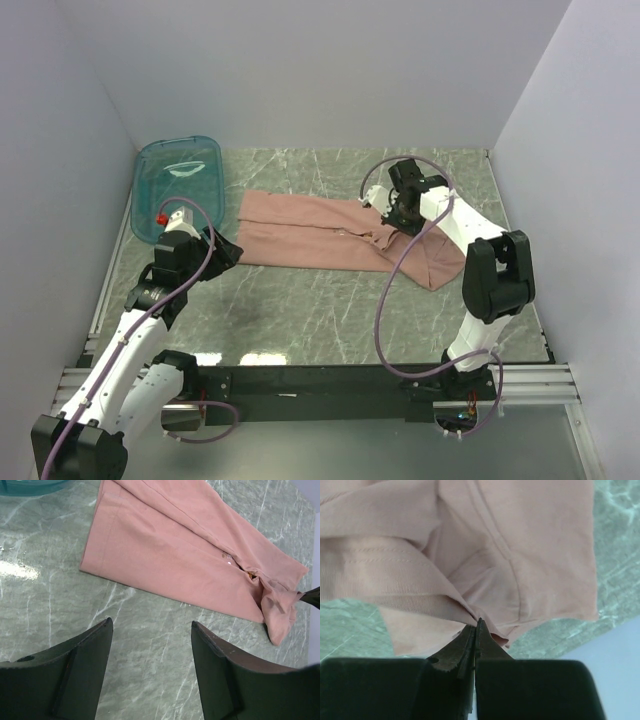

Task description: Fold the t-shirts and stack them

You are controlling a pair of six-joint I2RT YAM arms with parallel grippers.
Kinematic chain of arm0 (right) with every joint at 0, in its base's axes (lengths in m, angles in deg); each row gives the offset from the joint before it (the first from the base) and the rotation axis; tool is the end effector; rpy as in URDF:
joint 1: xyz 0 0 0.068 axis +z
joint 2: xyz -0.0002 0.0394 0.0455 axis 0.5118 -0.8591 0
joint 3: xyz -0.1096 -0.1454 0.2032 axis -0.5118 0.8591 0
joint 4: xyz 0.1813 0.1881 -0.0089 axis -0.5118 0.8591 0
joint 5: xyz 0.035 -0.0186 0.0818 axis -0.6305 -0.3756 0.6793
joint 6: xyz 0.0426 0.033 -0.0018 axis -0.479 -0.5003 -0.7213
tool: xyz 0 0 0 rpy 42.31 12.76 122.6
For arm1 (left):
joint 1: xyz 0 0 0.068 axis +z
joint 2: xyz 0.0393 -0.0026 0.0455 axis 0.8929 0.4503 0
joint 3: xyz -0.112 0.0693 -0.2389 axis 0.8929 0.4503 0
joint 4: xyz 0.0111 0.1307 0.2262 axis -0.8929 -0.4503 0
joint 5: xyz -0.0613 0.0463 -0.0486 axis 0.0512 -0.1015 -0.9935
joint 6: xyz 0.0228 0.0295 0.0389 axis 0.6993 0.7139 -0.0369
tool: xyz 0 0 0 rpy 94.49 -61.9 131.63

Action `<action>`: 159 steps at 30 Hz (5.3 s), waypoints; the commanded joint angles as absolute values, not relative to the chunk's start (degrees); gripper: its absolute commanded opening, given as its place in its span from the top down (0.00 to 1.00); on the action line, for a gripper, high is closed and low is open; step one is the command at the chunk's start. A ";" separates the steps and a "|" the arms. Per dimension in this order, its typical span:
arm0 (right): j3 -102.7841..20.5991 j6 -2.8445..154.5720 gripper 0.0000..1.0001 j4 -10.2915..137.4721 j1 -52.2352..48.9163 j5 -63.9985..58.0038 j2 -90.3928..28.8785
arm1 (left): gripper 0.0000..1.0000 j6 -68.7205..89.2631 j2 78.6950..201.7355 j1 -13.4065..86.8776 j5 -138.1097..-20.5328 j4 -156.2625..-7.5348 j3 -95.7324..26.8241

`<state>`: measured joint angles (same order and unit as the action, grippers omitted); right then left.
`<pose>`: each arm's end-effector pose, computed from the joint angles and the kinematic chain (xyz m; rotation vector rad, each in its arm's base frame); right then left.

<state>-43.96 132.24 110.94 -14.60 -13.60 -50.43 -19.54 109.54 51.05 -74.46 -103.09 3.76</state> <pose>0.3422 0.0974 0.2326 -1.5185 2.3733 -0.2110 0.1749 -0.0399 0.2578 -0.5069 2.0928 -0.6189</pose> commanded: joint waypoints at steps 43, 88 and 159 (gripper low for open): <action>-65.74 127.24 1.00 103.43 -15.14 -29.01 -67.36 | 0.31 -18.93 108.67 51.11 -74.40 -101.58 3.79; -45.44 118.81 0.64 125.58 -50.47 17.57 -55.23 | 0.40 -28.24 130.71 51.11 -81.52 -86.81 6.52; -44.39 125.48 1.00 128.12 -59.17 14.15 -56.91 | 1.00 -31.94 141.98 50.84 -65.17 -94.28 -0.34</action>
